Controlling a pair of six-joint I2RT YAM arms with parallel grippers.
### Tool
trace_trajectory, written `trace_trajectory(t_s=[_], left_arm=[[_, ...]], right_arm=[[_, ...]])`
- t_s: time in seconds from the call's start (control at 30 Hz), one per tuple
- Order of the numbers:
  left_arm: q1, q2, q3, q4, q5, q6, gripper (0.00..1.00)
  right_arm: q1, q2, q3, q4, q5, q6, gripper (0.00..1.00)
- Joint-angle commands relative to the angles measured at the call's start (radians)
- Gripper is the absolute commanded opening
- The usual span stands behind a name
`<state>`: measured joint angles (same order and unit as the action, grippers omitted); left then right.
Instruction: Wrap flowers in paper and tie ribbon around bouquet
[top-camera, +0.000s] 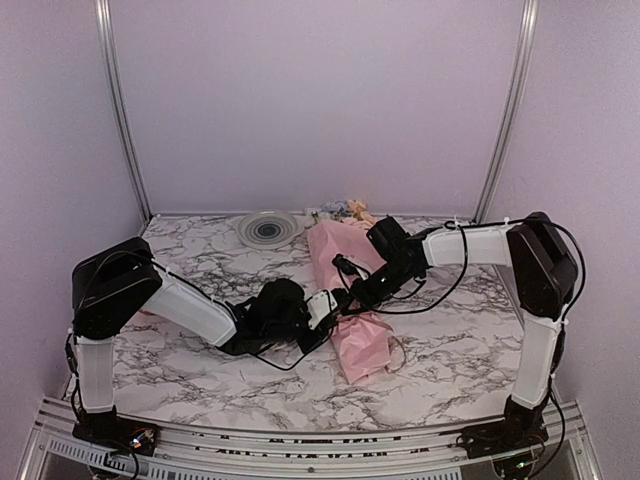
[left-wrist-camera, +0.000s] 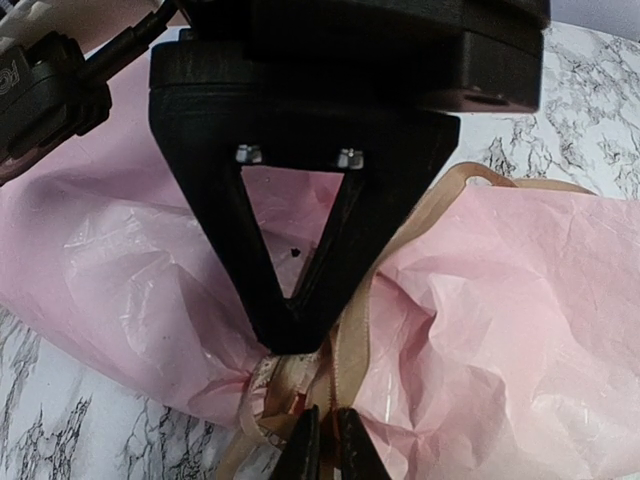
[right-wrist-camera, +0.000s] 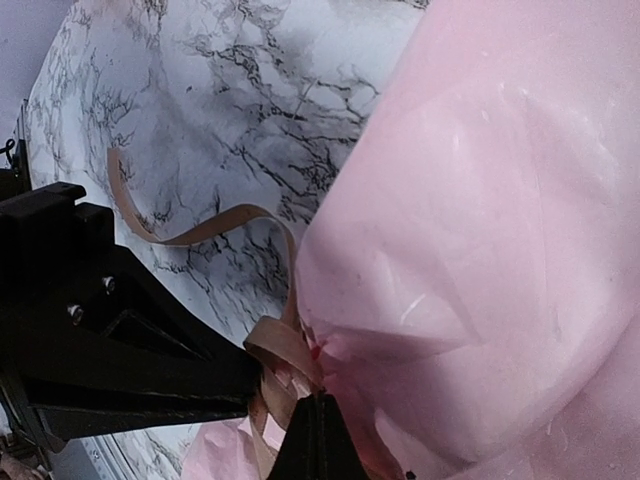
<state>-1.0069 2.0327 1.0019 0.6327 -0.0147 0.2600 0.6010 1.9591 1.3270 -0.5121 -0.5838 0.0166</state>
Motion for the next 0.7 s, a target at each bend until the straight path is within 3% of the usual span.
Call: trace_trajectory(t_s=[0.0, 0.67], left_arm=[[0.007, -0.015, -0.02, 0.026, -0.015, -0.011, 0.08], [0.01, -0.021, -0.008, 0.025, -0.021, -0.028, 0.12]], right_arm=[[-0.004, -0.028, 0.026, 0.019, 0.012, 0.018, 0.0], [-0.004, -0.106, -0.027, 0.054, 0.039, 0.046, 0.02]])
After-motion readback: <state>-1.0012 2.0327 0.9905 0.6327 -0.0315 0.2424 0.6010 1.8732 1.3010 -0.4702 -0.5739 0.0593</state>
